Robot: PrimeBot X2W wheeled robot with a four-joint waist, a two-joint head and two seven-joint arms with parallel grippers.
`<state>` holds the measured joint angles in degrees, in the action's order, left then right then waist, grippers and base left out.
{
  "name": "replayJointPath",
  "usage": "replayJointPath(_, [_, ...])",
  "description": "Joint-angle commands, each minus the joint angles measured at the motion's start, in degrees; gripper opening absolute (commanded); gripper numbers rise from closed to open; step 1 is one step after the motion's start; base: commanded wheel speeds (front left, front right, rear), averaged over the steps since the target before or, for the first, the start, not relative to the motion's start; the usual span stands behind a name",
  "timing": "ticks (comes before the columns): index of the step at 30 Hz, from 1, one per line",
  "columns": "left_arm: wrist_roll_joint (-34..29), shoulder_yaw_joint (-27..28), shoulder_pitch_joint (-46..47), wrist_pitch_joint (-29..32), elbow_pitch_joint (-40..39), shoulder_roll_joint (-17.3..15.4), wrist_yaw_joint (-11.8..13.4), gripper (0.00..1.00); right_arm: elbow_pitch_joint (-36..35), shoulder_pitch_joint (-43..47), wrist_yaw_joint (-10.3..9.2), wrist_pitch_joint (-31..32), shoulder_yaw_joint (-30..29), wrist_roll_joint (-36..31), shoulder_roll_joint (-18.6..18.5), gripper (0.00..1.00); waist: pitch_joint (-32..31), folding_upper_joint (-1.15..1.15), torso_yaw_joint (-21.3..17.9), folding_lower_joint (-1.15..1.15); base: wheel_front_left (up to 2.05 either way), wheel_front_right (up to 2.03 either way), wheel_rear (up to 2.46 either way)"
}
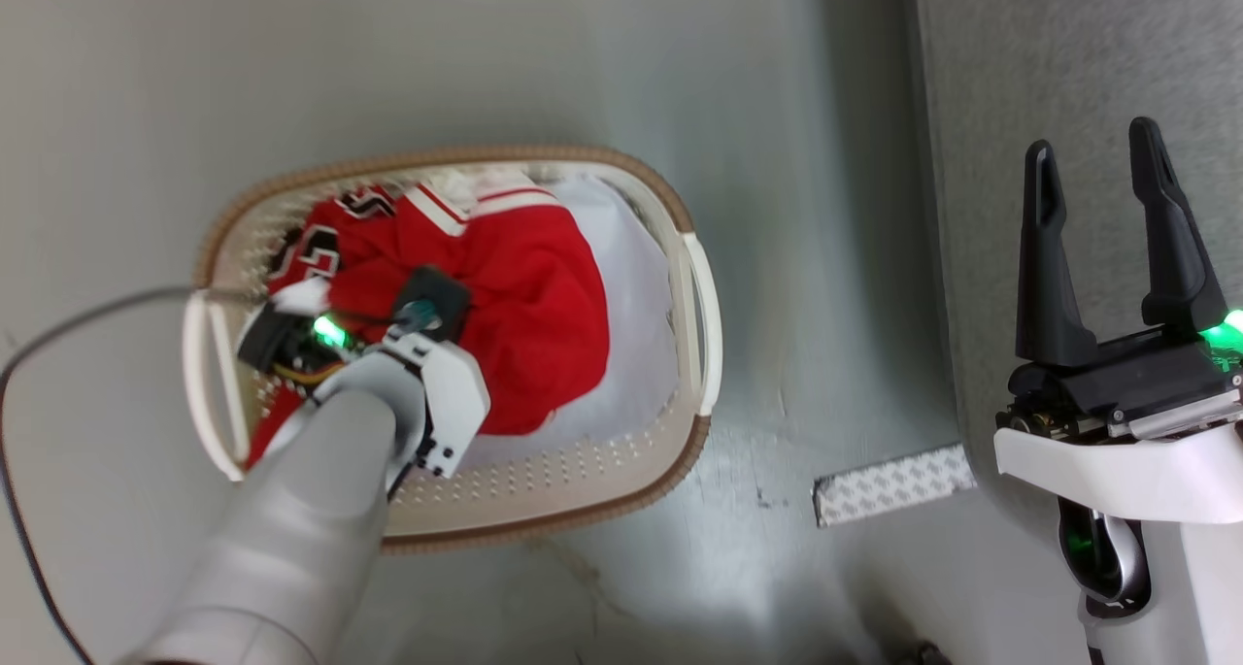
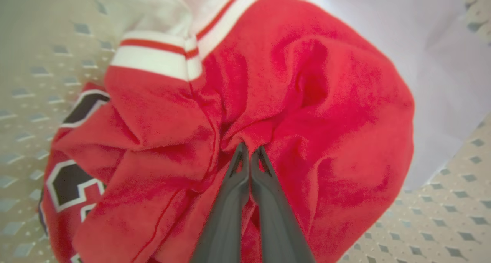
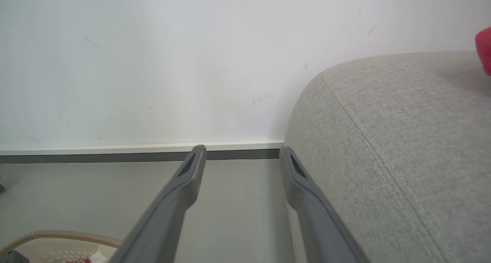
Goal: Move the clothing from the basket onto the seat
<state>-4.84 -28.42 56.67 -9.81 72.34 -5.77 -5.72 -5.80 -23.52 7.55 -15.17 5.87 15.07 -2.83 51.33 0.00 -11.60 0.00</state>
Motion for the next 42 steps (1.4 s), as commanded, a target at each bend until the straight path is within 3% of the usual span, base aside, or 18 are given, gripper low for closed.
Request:
replayJointPath(1, [2.12,1.05,-1.51,-1.83,-0.09,0.24,-0.54,0.00,0.66,-0.18,-0.13,0.04,-0.06,0.28,-0.12,1.00,-2.77,0.00,0.97,0.00,0.00,0.00,0.00])
replayJointPath(8, [12.07,3.34,-8.26,-5.27,-4.36,2.07,-1.73,0.00,4.37,1.99,-0.13,0.04,-1.19,-0.52,-0.12,1.00,-12.72,0.00,3.99,0.00,0.00,0.00,0.00])
replayJointPath(13, [23.81,0.75,-15.31,-5.35,-15.48,2.48,-1.78,0.00,7.40,4.20,-0.13,0.03,-1.73,-0.57,-0.10,1.00,-20.66,0.00,6.12,0.00,0.00,0.00,0.00])
replayJointPath(19, [33.13,-0.83,-24.34,-5.37,-30.37,-1.60,-1.80,0.00,10.79,8.10,-0.13,0.04,-1.52,-0.05,-0.14,1.00,-30.29,0.00,8.08,0.00,0.00,0.00,0.00])
replayJointPath(24, [34.60,1.15,-30.94,-5.36,-40.37,-4.38,-1.72,0.00,12.90,11.10,-0.13,0.03,-1.27,0.36,-0.15,1.00,-36.72,0.00,8.93,0.00,0.00,0.00,0.00])
replayJointPath(32, [32.40,6.86,-42.38,-5.35,-56.76,-5.76,2.73,0.00,16.02,16.14,-0.13,0.04,-0.22,0.40,-0.14,1.00,-46.34,0.00,8.86,0.00,0.00,0.00,0.00])
replayJointPath(42, [32.90,8.72,-50.67,-3.00,-66.68,-8.92,5.69,0.00,17.99,20.53,-0.13,0.04,4.70,-0.69,-0.14,1.00,-53.75,0.00,8.50,0.00,0.00,0.00,0.00])
